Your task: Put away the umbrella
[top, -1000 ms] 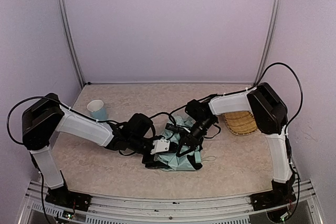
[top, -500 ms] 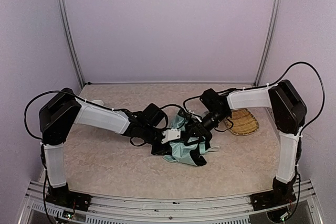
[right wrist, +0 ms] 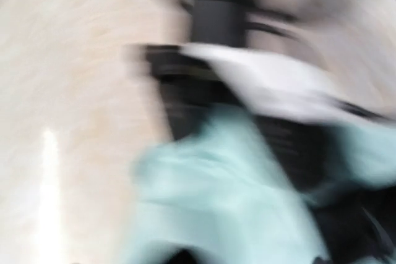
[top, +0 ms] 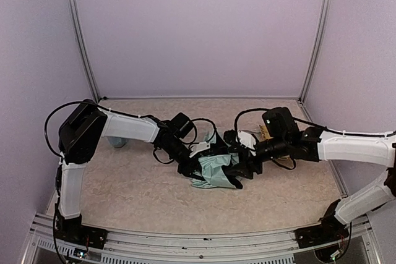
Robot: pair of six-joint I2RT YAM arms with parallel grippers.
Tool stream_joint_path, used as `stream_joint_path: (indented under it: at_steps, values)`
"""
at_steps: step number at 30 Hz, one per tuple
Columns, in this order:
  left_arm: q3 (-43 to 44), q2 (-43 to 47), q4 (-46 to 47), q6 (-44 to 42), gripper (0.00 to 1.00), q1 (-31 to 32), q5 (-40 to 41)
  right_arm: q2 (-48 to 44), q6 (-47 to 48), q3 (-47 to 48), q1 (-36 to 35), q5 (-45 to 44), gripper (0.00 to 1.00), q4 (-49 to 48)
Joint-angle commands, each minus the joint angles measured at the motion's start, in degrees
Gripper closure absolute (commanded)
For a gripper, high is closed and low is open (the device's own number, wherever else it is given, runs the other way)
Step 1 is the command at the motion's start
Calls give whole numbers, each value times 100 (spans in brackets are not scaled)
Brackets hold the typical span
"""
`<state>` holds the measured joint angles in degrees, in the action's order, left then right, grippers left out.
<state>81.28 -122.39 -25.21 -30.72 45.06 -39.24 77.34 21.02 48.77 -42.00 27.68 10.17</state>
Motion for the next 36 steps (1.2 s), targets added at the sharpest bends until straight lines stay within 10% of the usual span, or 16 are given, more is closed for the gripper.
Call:
stream_joint_path:
  at_steps: [1,9,17,36]
  values:
    - [134,-484,-1660,255,78,-67,-350,-276,1249,-636,-1049,-1473,18,-1045]
    - [299,-584,-1939,142,78,-67,-203,1015,1646,27,-1426,-2459,19,-690]
    - [202,-557,-1906,82,77,-64,-163,899,1261,261,-1384,-2187,100,-821]
    - [256,-525,-1872,-241,78,91,-152,2328,-952,1112,719,-285,100,-1315]
